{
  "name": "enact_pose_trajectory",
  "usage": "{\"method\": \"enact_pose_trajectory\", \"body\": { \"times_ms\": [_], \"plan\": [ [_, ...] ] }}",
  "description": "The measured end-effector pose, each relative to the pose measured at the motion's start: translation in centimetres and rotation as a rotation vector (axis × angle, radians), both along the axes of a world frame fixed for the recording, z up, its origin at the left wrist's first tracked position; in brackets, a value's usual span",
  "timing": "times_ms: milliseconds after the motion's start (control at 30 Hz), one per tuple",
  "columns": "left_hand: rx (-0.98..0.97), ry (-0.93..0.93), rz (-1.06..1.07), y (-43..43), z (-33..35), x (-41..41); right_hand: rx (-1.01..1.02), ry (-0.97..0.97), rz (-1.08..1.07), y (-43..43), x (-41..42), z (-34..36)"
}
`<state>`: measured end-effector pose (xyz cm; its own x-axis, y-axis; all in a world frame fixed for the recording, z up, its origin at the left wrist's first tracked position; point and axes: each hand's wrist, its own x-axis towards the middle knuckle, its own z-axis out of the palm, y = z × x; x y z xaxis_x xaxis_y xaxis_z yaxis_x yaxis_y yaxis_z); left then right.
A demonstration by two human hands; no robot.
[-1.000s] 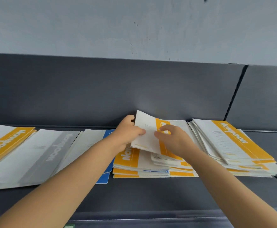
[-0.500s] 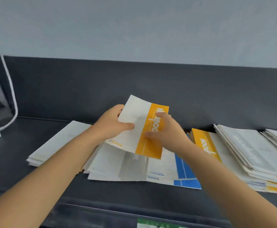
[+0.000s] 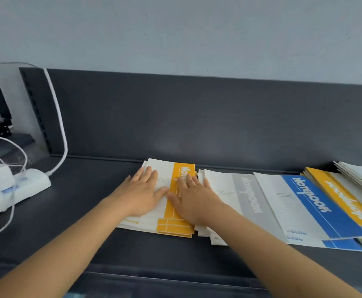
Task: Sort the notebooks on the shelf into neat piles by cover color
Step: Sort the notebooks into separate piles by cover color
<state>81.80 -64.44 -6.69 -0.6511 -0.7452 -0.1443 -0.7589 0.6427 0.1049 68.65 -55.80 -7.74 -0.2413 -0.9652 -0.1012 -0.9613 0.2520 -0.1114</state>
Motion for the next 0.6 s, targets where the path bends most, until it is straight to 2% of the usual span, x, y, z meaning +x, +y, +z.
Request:
{"method": "enact_pose_trajectory", "body": {
  "times_ms": [67,200,333,467,600],
  "plan": [
    [-0.015,-0.063,-0.004,-0.3,-0.4,0.5,0.007,0.066,0.012,-0.2,0.1,0.0],
    [-0.166,-0.107,-0.039,0.0,1.4,0.0,-0.045,0.050,0.000,0.5,-0.7,1.6],
    [-0.243,0.008,-0.083,1.9,4.2,-3.8,-0.122,0.051,-0.076,3.5,-4.3,3.3],
    [-0.286,0.131,-0.194,6.1,6.3,-10.3,-0.161,0.018,-0.254,8.3,-10.3,4.8],
    [-0.293,0.192,-0.319,11.7,6.3,-17.9,-0.199,0.071,-0.408,14.7,-18.0,5.3]
  ]
}}
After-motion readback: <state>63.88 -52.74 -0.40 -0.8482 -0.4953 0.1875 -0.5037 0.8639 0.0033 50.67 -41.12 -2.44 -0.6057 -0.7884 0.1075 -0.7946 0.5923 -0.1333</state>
